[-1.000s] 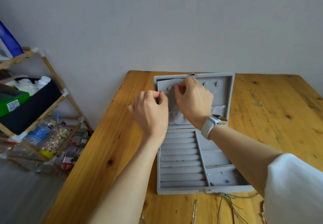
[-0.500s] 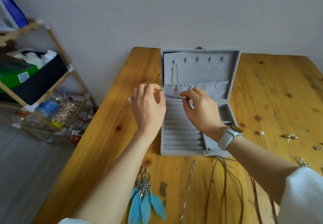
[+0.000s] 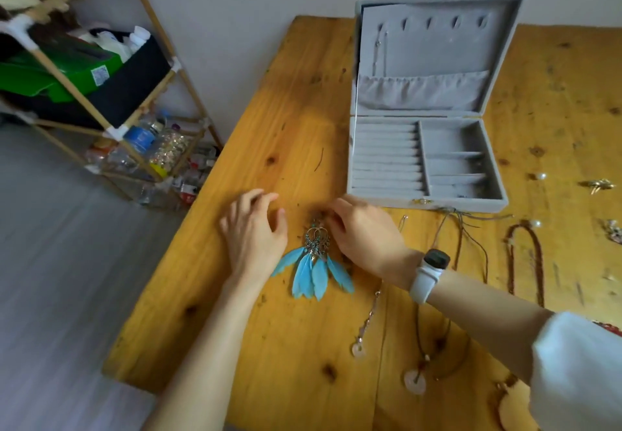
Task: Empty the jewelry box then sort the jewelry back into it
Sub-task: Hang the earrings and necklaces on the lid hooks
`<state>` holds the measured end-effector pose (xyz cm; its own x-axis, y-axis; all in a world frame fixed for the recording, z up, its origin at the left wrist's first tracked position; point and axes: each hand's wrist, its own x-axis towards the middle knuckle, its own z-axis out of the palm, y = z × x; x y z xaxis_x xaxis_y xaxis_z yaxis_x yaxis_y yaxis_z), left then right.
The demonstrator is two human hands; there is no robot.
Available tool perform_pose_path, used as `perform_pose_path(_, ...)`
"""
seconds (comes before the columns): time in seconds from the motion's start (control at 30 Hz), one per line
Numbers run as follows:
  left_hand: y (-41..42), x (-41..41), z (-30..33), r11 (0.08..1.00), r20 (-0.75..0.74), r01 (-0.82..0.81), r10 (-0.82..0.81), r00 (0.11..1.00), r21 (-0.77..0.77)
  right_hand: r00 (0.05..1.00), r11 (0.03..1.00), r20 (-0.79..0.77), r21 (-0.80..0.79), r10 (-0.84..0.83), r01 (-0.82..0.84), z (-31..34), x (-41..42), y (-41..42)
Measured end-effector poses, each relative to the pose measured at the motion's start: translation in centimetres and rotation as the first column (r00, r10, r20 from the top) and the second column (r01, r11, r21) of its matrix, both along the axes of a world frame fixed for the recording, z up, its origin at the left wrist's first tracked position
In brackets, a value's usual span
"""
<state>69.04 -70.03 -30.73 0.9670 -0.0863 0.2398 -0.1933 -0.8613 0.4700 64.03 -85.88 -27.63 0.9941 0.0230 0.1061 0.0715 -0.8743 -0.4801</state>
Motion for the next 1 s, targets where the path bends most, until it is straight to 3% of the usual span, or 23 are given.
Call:
perform_pose_path(0.27, -0.2, 0.1, -0.2, 1.0, 0.037, -0.015, 0.015, 0.999, -0.005, 0.999, 0.994, -0.032, -0.103, -0.031, 0.027, 0.1, 1.0, 1.4)
perform_pose_path(0.33, -0.1, 0.1, -0.2, 1.0, 0.037, -0.008, 0.008, 0.999, -0.014, 0.999, 0.999, -0.022, -0.022, -0.034, 0.033, 0.0, 0.8, 1.3)
perform_pose_path(0.43, 0.0, -0.1, 0.1, 0.999, 0.019, 0.008, -0.007, 1.0, -0.047, 0.998, 0.97, -0.033, 0.232, -0.061, 0.067, 0.2, 0.7, 0.8)
perform_pose_path(0.5, 0.2, -0.3, 0.6, 0.98, 0.011, 0.075, -0.074, 0.997, -0.183, 0.995, 0.905, -0.058, 0.413, -0.081, 0.098, 0.7, 0.6, 0.4)
perform_pose_path(0.6, 0.6, -0.8, 1.9, 0.834, -0.056, 0.204, -0.27, 0.961, -0.512, 0.994, 0.82, -0.065, 0.563, -0.083, 0.105, 1.6, 0.6, -0.1)
perform_pose_path(0.67, 0.6, -1.3, 2.9, 0.755, -0.137, 0.225, -0.383, 0.913, -0.616, 0.997, 0.791, -0.047, 0.606, -0.068, 0.083, 2.1, 0.5, -0.1)
perform_pose_path(0.83, -1.2, -2.1, 4.5, 0.655, -0.205, 0.204, -0.491, 0.847, -0.728, 0.997, 0.8, 0.051, 0.599, -0.061, 0.018, 3.0, 0.2, 0.0)
perform_pose_path(1.0, -2.2, -2.1, 5.1, 0.677, -0.228, 0.151, -0.436, 0.871, -0.72, 0.996, 0.87, 0.078, 0.494, -0.048, 0.003, 3.9, -0.4, -0.8)
